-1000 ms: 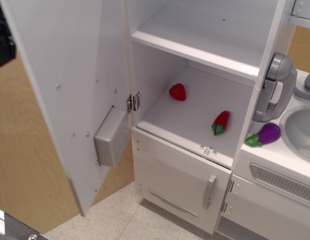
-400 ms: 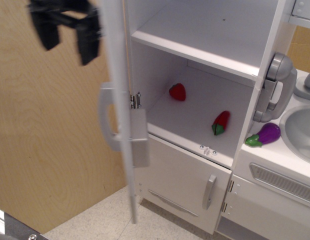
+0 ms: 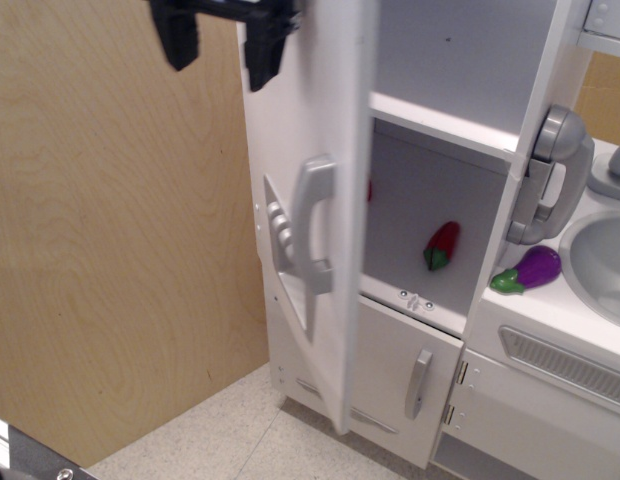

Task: Close fridge

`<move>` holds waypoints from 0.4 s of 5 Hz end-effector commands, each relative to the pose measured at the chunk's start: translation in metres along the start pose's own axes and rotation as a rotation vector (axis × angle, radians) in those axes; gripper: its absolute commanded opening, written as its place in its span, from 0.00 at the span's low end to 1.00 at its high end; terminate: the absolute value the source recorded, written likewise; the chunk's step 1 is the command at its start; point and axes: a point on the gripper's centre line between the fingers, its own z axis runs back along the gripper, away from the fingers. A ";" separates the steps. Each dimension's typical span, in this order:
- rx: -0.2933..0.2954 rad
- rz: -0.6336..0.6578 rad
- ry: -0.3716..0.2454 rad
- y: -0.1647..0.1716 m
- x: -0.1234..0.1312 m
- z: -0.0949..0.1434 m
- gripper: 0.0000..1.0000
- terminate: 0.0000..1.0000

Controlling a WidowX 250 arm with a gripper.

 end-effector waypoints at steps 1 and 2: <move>-0.003 0.076 -0.145 -0.004 0.041 0.010 1.00 0.00; -0.011 0.092 -0.173 -0.006 0.055 0.012 1.00 0.00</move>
